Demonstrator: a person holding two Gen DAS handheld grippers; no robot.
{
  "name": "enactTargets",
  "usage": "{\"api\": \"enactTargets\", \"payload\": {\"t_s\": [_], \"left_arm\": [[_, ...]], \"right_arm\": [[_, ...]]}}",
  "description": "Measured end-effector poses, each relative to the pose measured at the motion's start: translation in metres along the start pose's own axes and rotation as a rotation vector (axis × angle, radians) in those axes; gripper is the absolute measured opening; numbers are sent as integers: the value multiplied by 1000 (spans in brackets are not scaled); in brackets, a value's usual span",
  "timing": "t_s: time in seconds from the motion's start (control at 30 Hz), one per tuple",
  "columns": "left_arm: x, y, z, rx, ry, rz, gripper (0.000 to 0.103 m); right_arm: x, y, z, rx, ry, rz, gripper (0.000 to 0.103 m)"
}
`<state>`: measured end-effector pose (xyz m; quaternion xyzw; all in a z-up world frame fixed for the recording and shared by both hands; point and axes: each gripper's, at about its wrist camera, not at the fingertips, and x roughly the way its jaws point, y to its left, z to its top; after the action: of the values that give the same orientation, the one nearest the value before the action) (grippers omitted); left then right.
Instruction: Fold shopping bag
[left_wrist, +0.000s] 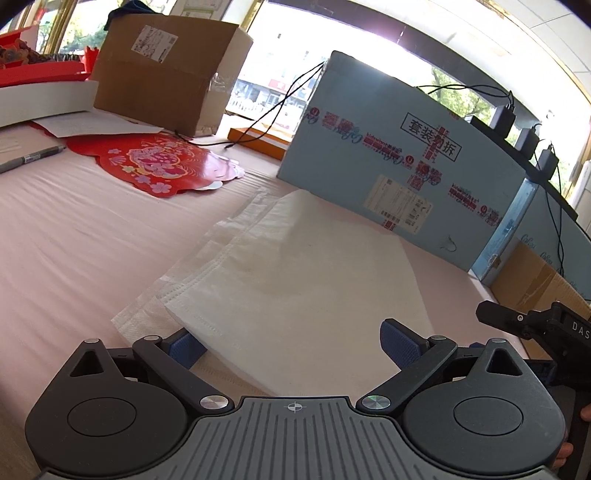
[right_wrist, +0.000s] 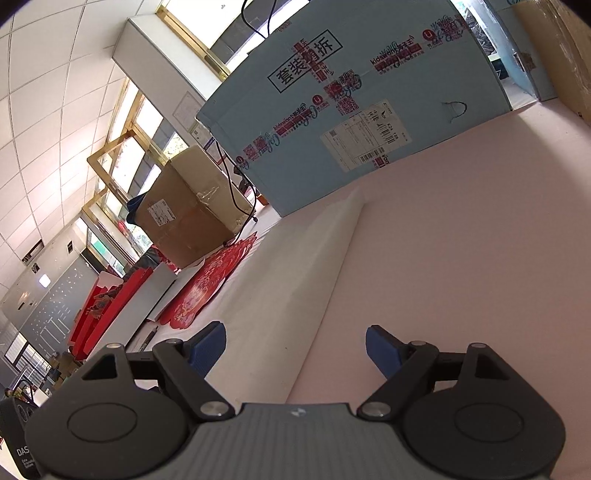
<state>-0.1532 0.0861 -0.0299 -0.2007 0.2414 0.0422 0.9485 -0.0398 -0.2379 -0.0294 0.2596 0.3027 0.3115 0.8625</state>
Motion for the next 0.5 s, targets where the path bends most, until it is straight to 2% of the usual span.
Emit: {"api": "enactTargets", "payload": {"t_s": [0.07, 0.1, 0.13, 0.17, 0.2, 0.23, 0.33, 0.43, 0.5], "left_arm": [[1, 0, 2, 2, -4, 14, 84], [2, 0, 3, 7, -7, 22, 70], [4, 1, 3, 16, -8, 30, 46], [5, 1, 4, 24, -9, 39, 33], [6, 2, 5, 32, -14, 48, 14], [6, 3, 5, 40, -29, 57, 9], [-1, 2, 2, 80, -84, 92, 3], [-12, -1, 1, 104, -132, 134, 1], [-16, -2, -1, 134, -136, 163, 1]], "right_arm": [[1, 1, -1, 0, 6, -6, 85], [2, 1, -1, -1, 9, -9, 85], [2, 1, -1, -2, 12, -11, 85], [3, 1, -1, -4, 15, -13, 85], [3, 1, -2, -6, 18, -15, 85], [4, 2, -2, -8, 20, -16, 85], [4, 3, -3, -17, 23, -22, 85], [4, 3, -4, -22, 23, -23, 85], [4, 3, -4, -25, 23, -25, 85]]}}
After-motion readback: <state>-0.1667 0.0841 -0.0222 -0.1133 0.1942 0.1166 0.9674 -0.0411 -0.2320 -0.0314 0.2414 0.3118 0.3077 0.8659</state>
